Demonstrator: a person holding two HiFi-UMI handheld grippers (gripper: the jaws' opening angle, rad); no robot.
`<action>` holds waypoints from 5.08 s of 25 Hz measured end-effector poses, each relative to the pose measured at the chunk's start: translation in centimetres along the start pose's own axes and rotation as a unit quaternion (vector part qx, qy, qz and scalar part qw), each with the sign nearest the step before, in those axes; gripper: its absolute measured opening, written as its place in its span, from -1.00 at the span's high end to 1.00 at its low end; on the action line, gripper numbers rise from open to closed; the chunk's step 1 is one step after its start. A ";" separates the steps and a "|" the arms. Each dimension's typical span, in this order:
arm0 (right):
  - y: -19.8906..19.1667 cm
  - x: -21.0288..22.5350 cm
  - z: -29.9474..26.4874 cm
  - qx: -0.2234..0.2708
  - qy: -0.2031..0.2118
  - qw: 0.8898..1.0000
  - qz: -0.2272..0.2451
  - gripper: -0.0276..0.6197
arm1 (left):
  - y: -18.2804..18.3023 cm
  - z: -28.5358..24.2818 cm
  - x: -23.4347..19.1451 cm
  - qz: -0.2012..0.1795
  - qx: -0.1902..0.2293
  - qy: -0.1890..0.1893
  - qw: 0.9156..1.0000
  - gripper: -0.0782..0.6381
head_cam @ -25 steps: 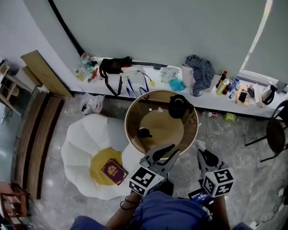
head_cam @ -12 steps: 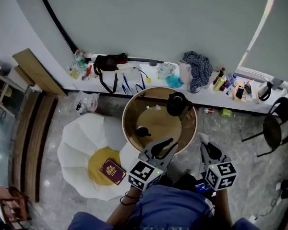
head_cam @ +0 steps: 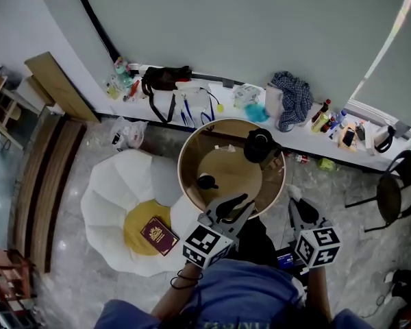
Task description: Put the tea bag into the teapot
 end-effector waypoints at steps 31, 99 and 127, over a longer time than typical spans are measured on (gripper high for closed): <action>7.4 13.7 -16.7 -0.082 0.098 0.989 0.075 0.74 | 0.3 -14.5 -7.7 0.037 -0.073 0.074 0.994 0.57; 9.3 8.8 -24.8 -0.092 0.175 0.976 0.094 0.58 | 0.3 -13.1 -11.7 0.072 -0.046 0.112 0.990 0.57; 3.3 -3.6 -3.9 -0.003 0.132 0.990 0.051 0.70 | -3.3 2.5 -0.7 0.031 -0.032 0.046 0.998 0.57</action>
Point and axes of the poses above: the fingertips, and each gripper's own axes: z backward along the fingers, x to its right, y out of its top, the point moved 7 cm from there along z, backward along the fingers, and after that the axes turned 4 degrees about -x, right-handed, at the moved point
